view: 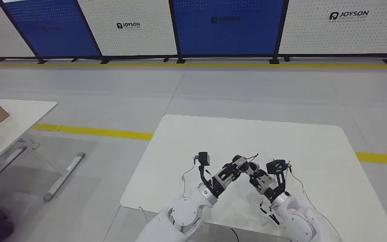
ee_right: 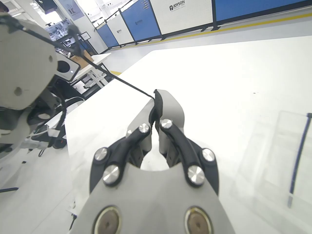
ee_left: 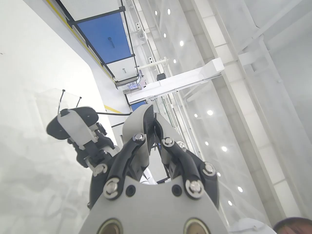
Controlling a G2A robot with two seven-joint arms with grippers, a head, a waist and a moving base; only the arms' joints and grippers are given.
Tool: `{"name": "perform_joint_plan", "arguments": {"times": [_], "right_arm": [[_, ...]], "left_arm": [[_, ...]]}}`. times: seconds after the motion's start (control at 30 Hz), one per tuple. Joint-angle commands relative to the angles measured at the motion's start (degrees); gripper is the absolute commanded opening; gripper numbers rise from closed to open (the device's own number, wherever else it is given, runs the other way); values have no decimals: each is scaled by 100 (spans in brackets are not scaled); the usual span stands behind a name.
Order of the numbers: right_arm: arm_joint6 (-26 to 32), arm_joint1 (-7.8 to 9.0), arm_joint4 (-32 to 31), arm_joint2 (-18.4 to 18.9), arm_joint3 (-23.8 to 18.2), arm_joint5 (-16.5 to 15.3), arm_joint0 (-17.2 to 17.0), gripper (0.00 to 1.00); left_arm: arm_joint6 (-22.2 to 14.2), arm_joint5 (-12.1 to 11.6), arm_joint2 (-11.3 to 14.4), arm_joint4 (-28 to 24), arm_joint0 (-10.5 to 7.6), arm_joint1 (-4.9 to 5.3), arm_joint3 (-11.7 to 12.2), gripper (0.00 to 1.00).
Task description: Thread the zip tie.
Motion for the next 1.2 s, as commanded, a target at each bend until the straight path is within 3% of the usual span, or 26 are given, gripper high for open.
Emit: {"name": "perform_joint_plan", "arguments": {"times": [0.0, 0.17, 0.27, 0.3, 0.33, 0.37, 0.43, 0.57, 0.77, 1.03, 1.17], "right_arm": [[-1, -5, -2, -2, 12, -1, 5, 0], [-27, -15, -8, 4, 39, -6, 2, 0], [-64, -15, 76, 37, 18, -79, -46, 0], [-67, -8, 100, 60, -26, -89, -79, 31], [-75, -1, 106, 78, -74, -89, -111, 48], [-90, 8, 101, 96, -127, -89, -146, 60], [-121, 29, 80, 138, -223, -89, -222, 67], [-175, 58, 57, 195, -338, -89, -314, 49], [-207, 76, 39, 212, -398, -89, -359, 44], [-277, 79, 46, 206, -408, -89, -370, 28], [-281, 79, 45, 194, -403, -89, -359, 27]], "left_arm": [[-20, 0, -21, 20, 27, -7, -29, 0], [-40, 0, -69, 65, 71, -27, -24, 0], [175, 0, -93, 234, 41, -48, 112, 0], [242, 0, -80, 260, 24, -61, 167, 0], [250, 0, -67, 236, 11, -69, 227, 0], [247, 0, -61, 232, -13, -76, 286, 0], [239, 0, -42, 226, -53, -91, 373, 0], [235, 0, -10, 269, -71, -110, 458, 0], [211, 0, 8, 315, -53, -127, 516, 0], [189, 0, 45, 407, -35, -144, 584, 0], [181, 0, 56, 443, -38, -151, 599, 0]]}}
